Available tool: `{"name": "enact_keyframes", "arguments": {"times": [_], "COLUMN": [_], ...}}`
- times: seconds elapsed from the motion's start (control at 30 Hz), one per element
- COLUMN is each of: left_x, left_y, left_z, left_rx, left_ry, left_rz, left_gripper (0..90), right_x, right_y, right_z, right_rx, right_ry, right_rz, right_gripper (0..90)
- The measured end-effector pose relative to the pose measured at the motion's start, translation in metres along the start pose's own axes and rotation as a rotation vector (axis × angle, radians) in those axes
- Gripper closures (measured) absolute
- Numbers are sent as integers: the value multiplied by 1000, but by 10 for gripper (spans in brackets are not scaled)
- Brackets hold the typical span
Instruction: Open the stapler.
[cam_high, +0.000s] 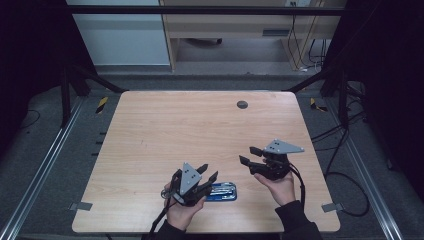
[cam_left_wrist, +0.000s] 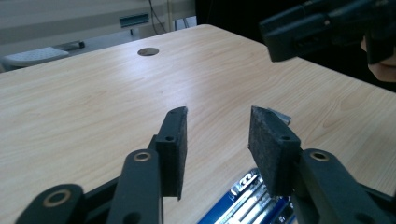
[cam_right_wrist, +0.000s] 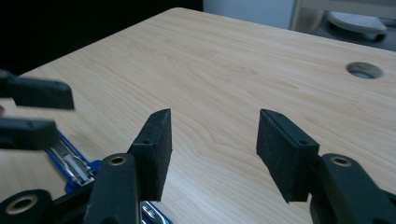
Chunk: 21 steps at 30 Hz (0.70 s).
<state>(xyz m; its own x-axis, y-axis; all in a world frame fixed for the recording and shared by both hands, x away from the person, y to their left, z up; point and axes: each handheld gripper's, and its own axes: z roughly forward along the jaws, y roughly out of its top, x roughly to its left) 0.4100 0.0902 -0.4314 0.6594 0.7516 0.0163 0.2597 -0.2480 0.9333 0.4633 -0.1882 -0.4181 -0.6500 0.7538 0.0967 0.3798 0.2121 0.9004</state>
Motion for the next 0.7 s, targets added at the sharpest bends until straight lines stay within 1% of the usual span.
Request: {"name": "enact_keyframes", "arguments": {"times": [0.07, 0.1, 0.17, 0.23, 0.37, 0.43, 0.47, 0.53, 0.6, 0.63, 0.67, 0.7], "left_x": [7, 11, 20, 29, 46, 53, 57, 63, 70, 73, 77, 81], "left_y": [5, 7, 10, 13, 14, 13, 12, 9, 5, 2, 0, -3], "left_z": [-1, -2, -3, -6, -15, -20, -22, -27, -32, -35, -37, -39], "left_rx": [11, 21, 34, 46, 69, 78, 78, 93, 106, 111, 112, 115], "left_ry": [19, 26, 36, 42, 76, 88, 91, 96, 107, 108, 109, 108], "left_rz": [29, 38, 42, 36, 58, 59, 66, 78, 89, 86, 83, 71], "left_gripper": [545, 543, 536, 528, 514, 506, 502, 493, 484, 479, 472, 469], "right_x": [-4, -6, -10, -13, -21, -25, -26, -29, -30, -31, -31, -32], "right_y": [-2, -3, -6, -10, -16, -19, -20, -22, -24, -26, -27, -28], "right_z": [-5, -7, -11, -14, -19, -21, -22, -23, -24, -25, -25, -26], "right_rx": [-1, -2, 0, 11, 28, 42, 52, 70, 87, 96, 105, 110], "right_ry": [-37, -41, -52, -70, -96, -104, -106, -121, -131, -138, -140, -145], "right_rz": [11, 20, 24, 22, 29, 43, 40, 54, 52, 43, 44, 41], "right_gripper": [437, 436, 431, 423, 435, 447, 450, 453, 454, 455, 458, 460]}}
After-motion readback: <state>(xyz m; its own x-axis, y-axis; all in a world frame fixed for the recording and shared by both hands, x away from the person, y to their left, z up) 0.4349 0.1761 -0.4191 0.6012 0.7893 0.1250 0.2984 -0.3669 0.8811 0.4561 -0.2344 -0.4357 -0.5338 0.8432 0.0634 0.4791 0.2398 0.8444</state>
